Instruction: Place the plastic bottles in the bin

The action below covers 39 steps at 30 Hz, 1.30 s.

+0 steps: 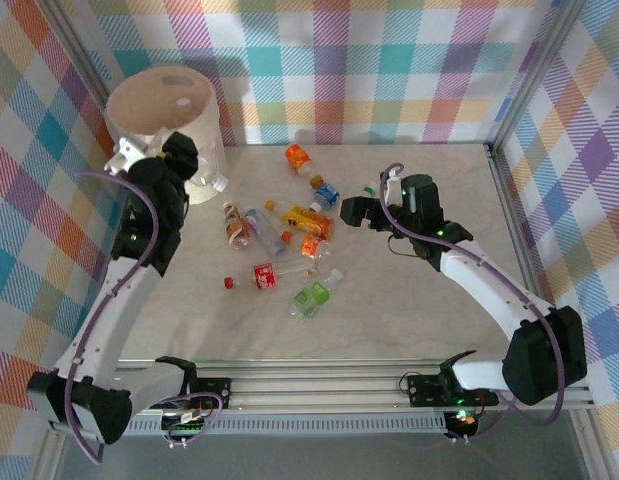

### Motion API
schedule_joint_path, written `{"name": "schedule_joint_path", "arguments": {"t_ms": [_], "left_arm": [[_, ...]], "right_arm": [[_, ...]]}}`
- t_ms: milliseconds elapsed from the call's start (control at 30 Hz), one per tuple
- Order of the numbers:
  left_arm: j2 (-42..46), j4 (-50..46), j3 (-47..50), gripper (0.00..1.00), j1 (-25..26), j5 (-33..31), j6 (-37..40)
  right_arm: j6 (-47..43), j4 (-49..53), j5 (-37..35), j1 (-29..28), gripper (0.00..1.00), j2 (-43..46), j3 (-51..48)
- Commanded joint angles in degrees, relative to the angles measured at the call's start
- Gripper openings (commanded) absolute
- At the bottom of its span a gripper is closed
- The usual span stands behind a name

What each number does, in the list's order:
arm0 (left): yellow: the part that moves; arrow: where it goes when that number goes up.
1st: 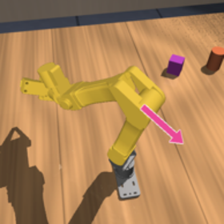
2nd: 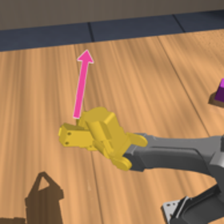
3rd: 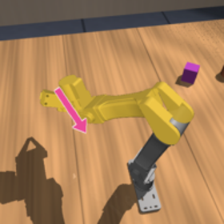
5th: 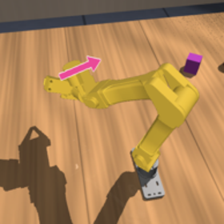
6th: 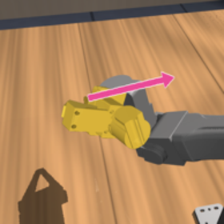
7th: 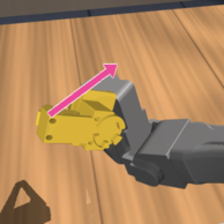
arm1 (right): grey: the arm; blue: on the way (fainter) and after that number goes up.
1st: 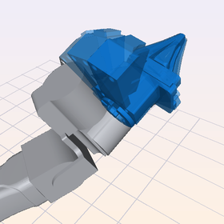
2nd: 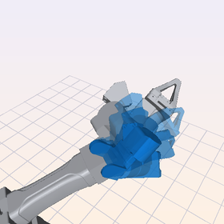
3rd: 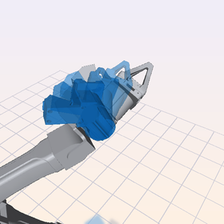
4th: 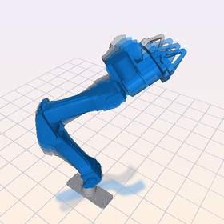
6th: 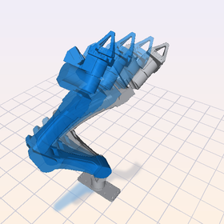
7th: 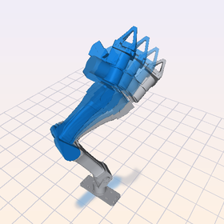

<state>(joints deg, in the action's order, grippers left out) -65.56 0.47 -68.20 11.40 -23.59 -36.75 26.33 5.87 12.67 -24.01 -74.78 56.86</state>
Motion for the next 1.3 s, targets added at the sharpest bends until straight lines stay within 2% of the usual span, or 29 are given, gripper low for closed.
{"name": "schedule_joint_path", "arguments": {"t_ms": [0,67,267,433,600,767,933,1033,1133,1200,1267], "left_arm": [[-5.12,4.99,-4.86,0.57,-2.82,-0.55,5.36],[-8.97,6.22,-9.04,0.57,-4.13,0.77,5.11],[-18.22,6.3,-21.31,0.57,-5.78,-2.82,7.02],[-25.27,4.81,-27.7,0.58,-9.0,-2.33,0.71],[-32.76,3.14,-35.6,0.58,-10.25,-5.95,0.01],[-40.43,0.52,-43.99,0.55,-10.52,-10.14,5.68],[-46.97,-3.69,-52.03,0.55,-11.37,-9.5,12.97],[-50.1,-9.83,-56.64,0.55,-13.0,-6.25,11.58],[-51.23,-12.52,-57.01,0.55,-14.18,-3.2,12.07],[-51.24,-11.54,-55.03,0.55,-14.86,1.14,14.96],[-50.94,-8.2,-51.93,0.56,-15.82,9.07,20.22]], "right_arm": [[0.3,-1.55,-0.1,0.28,1.0,1.86,-0.87],[0.39,-1.72,-0.06,0.28,1.0,1.94,-0.88],[0.6,-1.32,-0.23,0.28,1.0,2.64,-1.18],[-0.4,-0.33,-0.81,0.32,1.0,3.4,-1.31],[-0.53,0.02,-0.83,0.28,1.0,3.73,-1.12],[-0.6,0.72,-1.5,0.28,1.0,3.98,-1.36],[-0.32,1.0,-1.68,0.29,1.0,3.97,-2.02],[-0.31,0.91,-1.68,0.28,1.0,3.62,-1.97],[-0.36,0.99,-1.51,0.3,1.0,3.08,-1.43],[-0.38,1.22,-1.38,0.27,1.0,2.65,-0.98],[-0.62,1.58,-1.31,0.32,1.0,2.45,-0.54]]}}
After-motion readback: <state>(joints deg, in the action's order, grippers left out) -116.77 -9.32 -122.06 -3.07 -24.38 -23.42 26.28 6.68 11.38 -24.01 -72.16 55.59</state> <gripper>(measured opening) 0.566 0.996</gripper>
